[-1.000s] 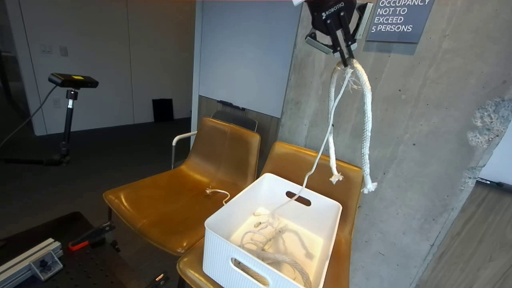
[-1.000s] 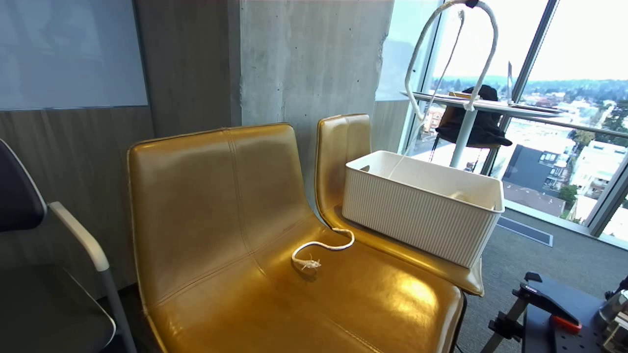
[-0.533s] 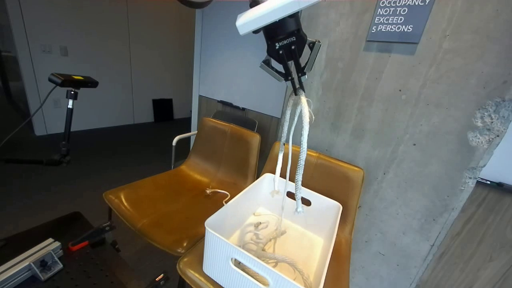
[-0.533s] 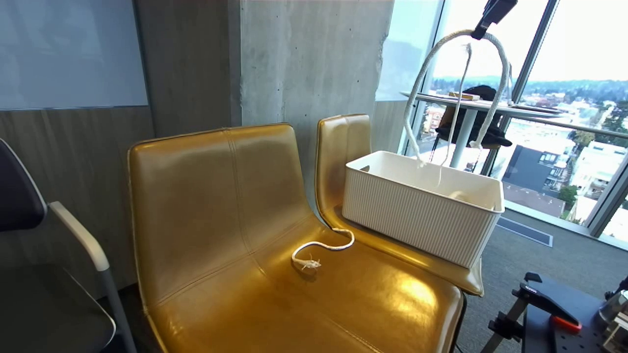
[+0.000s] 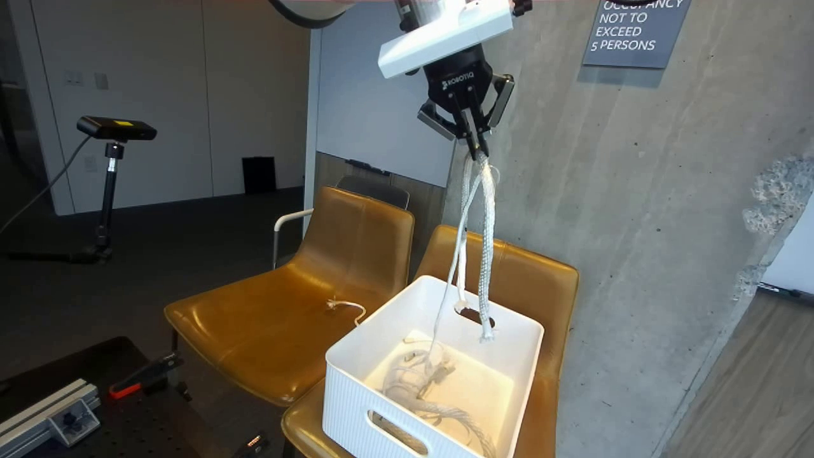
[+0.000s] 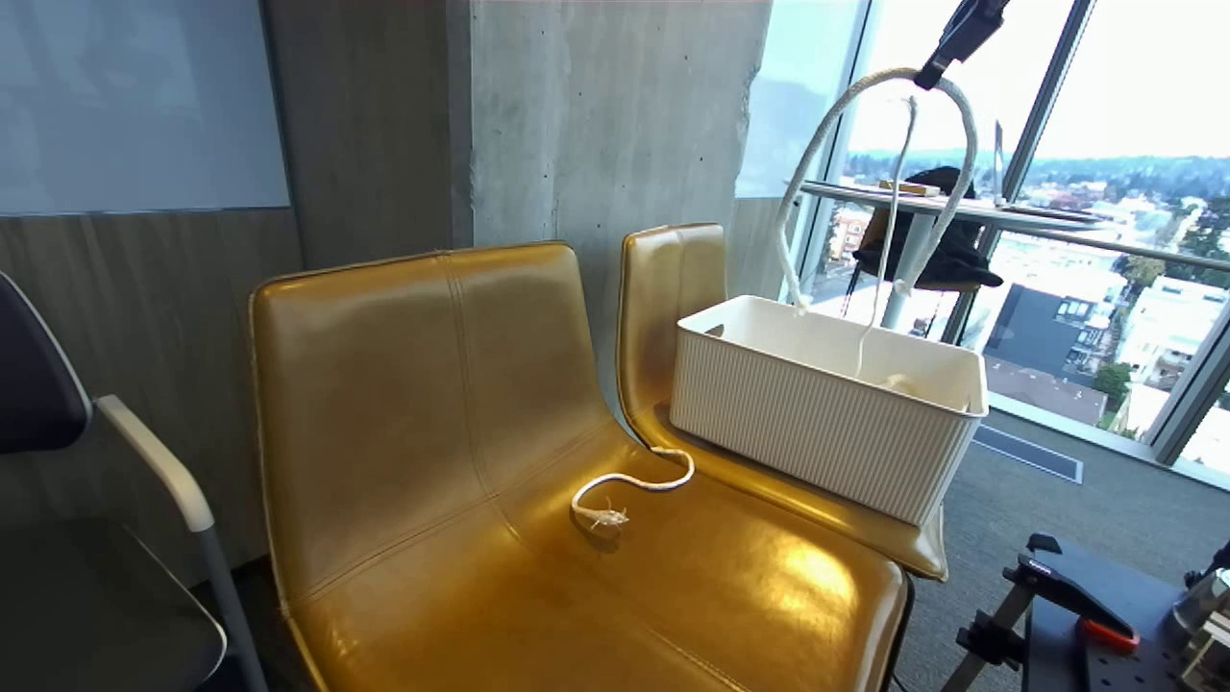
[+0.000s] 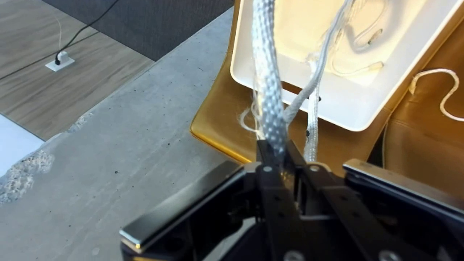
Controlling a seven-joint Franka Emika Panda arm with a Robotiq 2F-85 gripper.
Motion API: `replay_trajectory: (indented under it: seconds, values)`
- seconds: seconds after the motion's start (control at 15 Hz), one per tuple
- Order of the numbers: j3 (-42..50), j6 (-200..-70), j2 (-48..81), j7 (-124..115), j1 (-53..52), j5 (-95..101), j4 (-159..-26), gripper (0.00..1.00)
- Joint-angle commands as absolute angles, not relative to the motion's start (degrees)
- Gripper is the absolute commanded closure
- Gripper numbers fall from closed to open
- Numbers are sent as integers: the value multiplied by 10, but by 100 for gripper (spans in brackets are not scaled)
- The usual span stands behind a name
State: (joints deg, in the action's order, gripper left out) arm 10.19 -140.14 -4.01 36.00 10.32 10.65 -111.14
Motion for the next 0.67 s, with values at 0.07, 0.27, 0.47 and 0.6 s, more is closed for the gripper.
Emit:
replay_trajectory:
  seconds: [0.07, 0.27, 0.47, 0.6]
  values:
    - [106, -1427, -32, 365, 98, 86, -1120, 56]
    - [107, -1432, -29, 366, 100, 83, -1122, 35]
    - [97, -1447, -36, 385, 88, 63, -1146, 12]
    - [85, -1468, -41, 416, 71, 39, -1176, 1]
